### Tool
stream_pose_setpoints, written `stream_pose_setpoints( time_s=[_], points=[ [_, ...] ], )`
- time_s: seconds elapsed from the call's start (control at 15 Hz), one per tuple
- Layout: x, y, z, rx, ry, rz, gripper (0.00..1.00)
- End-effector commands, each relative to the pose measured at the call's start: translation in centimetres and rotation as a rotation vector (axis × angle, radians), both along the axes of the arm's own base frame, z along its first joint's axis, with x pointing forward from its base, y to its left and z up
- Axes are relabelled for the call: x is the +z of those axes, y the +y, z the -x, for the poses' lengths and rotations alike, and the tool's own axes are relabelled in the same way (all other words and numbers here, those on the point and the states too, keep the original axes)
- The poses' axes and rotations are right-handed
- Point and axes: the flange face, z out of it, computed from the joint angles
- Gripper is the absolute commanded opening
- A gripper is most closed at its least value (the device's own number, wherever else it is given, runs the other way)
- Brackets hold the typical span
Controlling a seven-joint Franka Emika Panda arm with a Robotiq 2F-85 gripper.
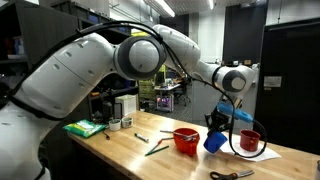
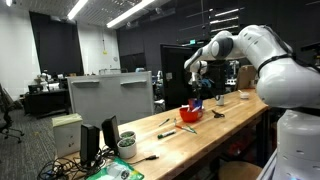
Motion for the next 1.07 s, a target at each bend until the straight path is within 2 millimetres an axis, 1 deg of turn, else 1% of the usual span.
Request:
stream_pose_setpoints(
  time_s=[0.0, 0.47, 0.73, 0.8, 0.87, 0.93, 1.0],
  points=[
    [-0.1, -1.3, 0.2, -0.055, 0.004, -0.047, 0.01],
    [-1.8, -4.1, 1.8, -0.167, 0.015, -0.097, 0.01],
    [-2.0, -4.9, 2.2, -0.194, 0.022, -0.107, 0.01],
    [-2.0, -5.0, 2.2, -0.199, 0.022, -0.103, 0.23],
    [-2.0, -5.2, 2.2, -0.202, 0.021, -0.098, 0.30],
    [-2.0, -5.3, 2.2, -0.206, 0.021, -0.096, 0.33],
    [-2.0, -5.3, 2.3, -0.207, 0.021, -0.094, 0.40]
  ],
)
